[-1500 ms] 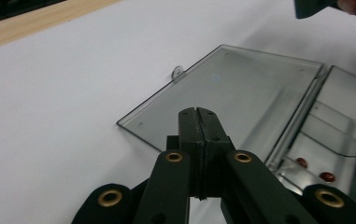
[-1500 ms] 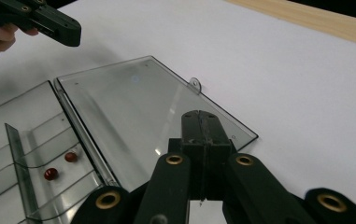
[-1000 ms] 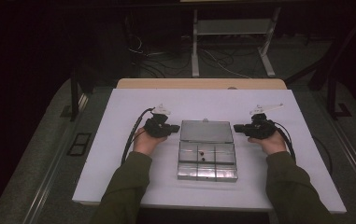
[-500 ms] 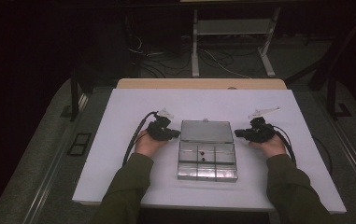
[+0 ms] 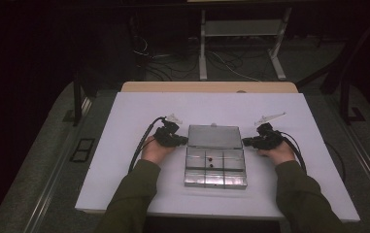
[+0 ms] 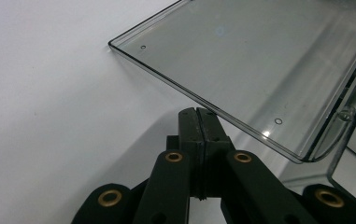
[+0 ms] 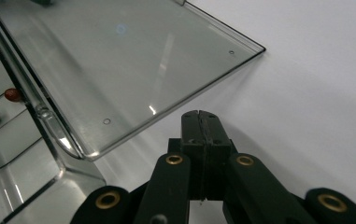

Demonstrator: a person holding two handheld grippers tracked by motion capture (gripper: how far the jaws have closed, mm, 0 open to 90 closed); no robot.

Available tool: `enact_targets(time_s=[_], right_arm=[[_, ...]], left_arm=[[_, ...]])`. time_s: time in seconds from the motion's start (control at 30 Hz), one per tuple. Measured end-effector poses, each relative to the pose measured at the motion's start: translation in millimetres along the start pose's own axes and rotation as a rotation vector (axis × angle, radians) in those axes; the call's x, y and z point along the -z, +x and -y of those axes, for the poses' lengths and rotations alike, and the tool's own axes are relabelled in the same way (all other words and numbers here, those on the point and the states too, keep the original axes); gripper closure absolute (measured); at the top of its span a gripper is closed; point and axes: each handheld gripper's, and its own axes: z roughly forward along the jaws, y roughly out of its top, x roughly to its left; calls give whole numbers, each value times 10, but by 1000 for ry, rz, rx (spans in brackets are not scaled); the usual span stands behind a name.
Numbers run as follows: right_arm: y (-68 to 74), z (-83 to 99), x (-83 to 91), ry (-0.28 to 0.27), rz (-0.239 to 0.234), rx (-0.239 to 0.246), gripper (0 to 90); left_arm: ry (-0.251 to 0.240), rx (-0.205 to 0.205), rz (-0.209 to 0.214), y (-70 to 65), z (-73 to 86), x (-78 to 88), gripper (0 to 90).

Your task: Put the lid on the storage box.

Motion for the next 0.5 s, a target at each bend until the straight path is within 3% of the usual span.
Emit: enact_targets(time_s=[0.5], right_arm=[[41, -56, -97, 7, -3, 5, 888]], left_arm=[[-23, 6, -4, -1, -13, -6, 888]])
